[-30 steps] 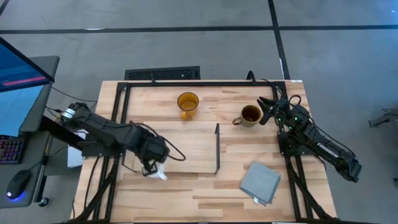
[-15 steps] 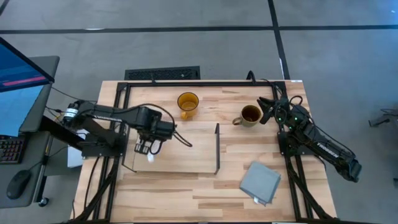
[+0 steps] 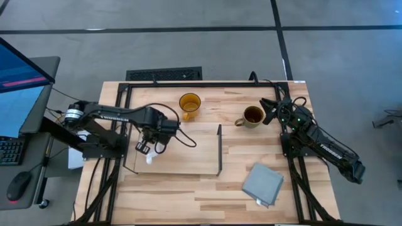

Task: Stack small to large cups/mugs on shelf
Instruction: Put the white mug on the shelf

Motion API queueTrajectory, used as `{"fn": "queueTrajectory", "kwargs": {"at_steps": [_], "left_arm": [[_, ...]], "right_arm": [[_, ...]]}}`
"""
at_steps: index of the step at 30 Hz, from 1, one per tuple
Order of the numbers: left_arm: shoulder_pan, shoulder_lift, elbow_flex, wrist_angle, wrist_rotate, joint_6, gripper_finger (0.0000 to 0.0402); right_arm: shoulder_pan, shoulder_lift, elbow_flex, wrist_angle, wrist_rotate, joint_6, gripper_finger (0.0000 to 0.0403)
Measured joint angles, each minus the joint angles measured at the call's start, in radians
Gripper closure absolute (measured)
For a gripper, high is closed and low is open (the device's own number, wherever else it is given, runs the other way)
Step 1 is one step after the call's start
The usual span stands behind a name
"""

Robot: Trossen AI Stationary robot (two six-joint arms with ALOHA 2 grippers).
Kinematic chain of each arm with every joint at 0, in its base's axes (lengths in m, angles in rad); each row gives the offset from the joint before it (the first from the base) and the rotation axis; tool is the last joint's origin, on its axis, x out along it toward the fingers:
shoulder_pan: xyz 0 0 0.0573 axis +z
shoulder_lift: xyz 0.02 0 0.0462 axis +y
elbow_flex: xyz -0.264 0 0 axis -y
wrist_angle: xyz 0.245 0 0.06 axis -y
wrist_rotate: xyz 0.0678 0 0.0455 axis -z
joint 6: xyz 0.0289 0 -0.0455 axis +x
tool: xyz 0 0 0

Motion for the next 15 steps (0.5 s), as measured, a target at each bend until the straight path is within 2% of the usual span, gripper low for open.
{"fn": "queueTrajectory", "kwargs": {"at_steps": [4, 15], "left_arm": [[0.001, 0.0, -0.033, 0.061, 0.049, -0.013, 0.0401], [-0.002, -0.003, -0.068, 0.097, 0.051, -0.026, 0.0397]], "right_arm": [[0.0, 0.0, 0.0, 0.0, 0.0, 0.0, 0.029], [0.0, 0.0, 0.0, 0.0, 0.0, -0.002, 0.029]]}}
